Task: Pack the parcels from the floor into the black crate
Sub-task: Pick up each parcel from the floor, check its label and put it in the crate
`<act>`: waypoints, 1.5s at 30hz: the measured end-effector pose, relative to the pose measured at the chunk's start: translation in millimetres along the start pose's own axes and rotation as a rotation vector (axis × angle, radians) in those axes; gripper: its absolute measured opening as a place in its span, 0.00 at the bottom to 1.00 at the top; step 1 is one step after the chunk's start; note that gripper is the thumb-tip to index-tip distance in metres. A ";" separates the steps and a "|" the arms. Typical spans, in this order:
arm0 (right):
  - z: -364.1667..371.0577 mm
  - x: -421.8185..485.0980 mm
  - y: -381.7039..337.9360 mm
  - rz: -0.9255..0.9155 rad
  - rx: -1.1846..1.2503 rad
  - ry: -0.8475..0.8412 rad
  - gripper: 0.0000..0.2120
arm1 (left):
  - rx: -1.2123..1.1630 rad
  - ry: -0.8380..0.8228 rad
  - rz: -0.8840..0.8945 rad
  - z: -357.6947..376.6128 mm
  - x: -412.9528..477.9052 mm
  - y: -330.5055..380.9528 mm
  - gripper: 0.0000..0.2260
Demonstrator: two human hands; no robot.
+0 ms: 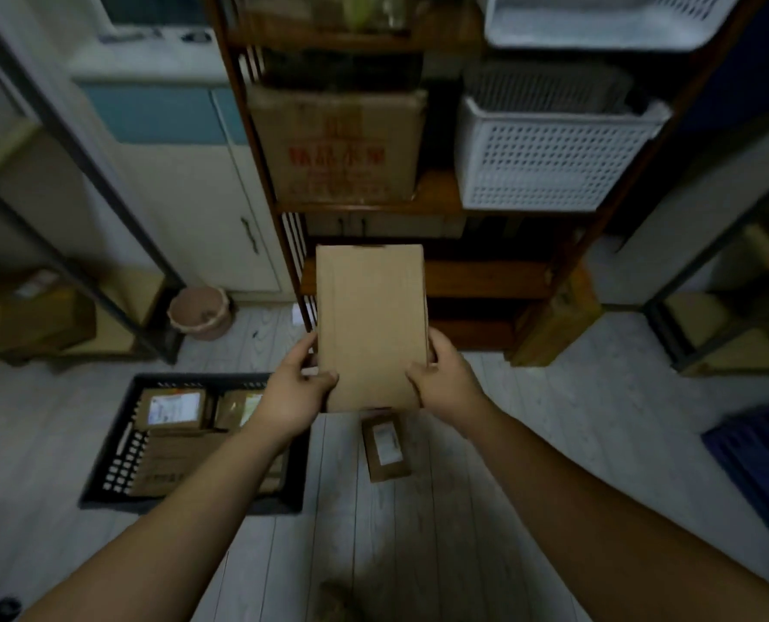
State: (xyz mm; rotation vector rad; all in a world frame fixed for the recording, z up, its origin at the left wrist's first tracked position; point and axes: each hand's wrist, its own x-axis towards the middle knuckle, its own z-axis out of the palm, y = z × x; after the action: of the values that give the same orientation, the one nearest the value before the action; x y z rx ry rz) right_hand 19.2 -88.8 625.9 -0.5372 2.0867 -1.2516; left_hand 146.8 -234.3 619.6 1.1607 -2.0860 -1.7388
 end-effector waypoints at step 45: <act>288.7 -172.1 -182.7 -0.019 0.374 -0.023 0.31 | -0.149 0.417 0.048 -385.7 -227.4 -65.0 0.25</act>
State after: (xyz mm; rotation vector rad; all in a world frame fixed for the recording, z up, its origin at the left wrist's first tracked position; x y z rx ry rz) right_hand 348.0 -245.9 742.4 -0.3981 1.7708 -1.5904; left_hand 557.1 -374.2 749.4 1.2845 -1.6963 -1.4490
